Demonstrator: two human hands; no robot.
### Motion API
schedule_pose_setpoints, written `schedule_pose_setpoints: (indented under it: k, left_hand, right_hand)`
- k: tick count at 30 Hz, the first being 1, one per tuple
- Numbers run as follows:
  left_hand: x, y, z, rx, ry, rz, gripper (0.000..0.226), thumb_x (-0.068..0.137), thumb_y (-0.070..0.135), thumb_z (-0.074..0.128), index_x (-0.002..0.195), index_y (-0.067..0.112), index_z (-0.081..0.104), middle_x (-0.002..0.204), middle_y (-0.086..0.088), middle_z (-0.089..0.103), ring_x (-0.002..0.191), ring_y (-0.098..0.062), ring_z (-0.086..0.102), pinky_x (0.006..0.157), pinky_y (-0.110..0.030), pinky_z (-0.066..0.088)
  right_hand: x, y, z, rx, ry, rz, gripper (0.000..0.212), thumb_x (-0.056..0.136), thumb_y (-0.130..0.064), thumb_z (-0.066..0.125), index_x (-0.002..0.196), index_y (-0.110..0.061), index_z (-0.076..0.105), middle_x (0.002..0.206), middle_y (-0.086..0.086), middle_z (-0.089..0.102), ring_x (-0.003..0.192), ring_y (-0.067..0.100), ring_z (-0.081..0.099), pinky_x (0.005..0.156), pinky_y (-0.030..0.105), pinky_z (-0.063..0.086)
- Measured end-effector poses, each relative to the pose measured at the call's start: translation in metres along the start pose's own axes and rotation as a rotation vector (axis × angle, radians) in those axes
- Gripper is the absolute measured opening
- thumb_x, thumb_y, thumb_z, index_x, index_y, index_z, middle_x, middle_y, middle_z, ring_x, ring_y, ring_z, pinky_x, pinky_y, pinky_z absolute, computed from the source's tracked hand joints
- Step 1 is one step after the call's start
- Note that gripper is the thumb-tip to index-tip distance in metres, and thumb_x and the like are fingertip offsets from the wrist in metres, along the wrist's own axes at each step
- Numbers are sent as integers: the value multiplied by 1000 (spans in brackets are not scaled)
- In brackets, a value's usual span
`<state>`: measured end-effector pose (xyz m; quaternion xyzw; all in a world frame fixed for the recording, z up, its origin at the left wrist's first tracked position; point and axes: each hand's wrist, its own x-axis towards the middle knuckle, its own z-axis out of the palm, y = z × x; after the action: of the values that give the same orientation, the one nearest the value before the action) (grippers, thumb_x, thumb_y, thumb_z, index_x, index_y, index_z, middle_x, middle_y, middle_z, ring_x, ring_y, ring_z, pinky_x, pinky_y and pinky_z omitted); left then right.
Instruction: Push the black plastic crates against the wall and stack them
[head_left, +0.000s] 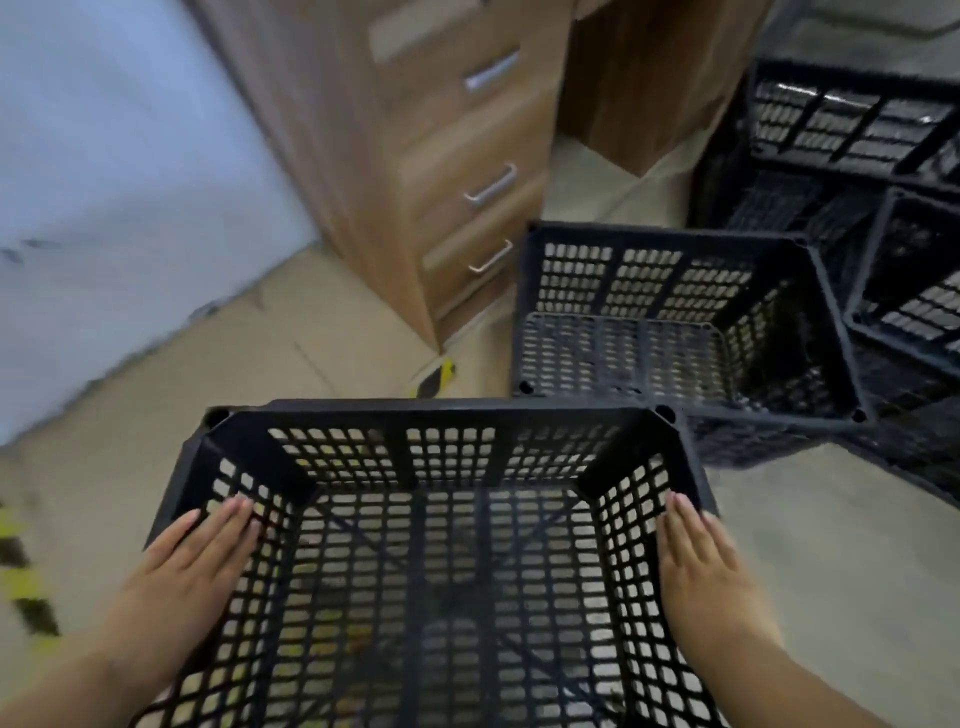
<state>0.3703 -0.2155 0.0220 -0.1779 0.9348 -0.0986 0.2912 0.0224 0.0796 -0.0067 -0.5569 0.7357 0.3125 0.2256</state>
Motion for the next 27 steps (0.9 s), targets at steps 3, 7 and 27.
schedule_pose_setpoints:
  k: [3, 7, 27]
  left_hand:
    - [-43, -34, 39, 3, 1, -140, 58, 91, 21, 20, 144, 11, 1, 153, -12, -8, 135, -22, -33, 105, -43, -32]
    - [-92, -79, 70, -18, -264, -355, 60, 95, 28, 16, 130, 23, -33, 136, -7, -44, 126, -21, -39, 83, -41, -44]
    - [-227, -411, 251, -346, -84, -578, 56, 92, 10, 19, 142, 14, -5, 148, -12, -16, 135, -23, -17, 106, -37, -27]
  right_hand:
    - [33, -30, -38, 69, 348, -66, 69, 75, -18, -4, 139, 5, 4, 140, 22, -14, 134, 32, -15, 91, 38, -44]
    - [74, -87, -104, -51, 407, -108, 74, 70, -23, 5, 134, 7, 25, 144, 32, 14, 141, 28, -20, 110, 40, -29]
    - [270, -406, -407, -38, 651, -533, 71, 95, -27, -5, 127, 13, 44, 112, 28, 64, 146, 19, -12, 117, 35, -4]
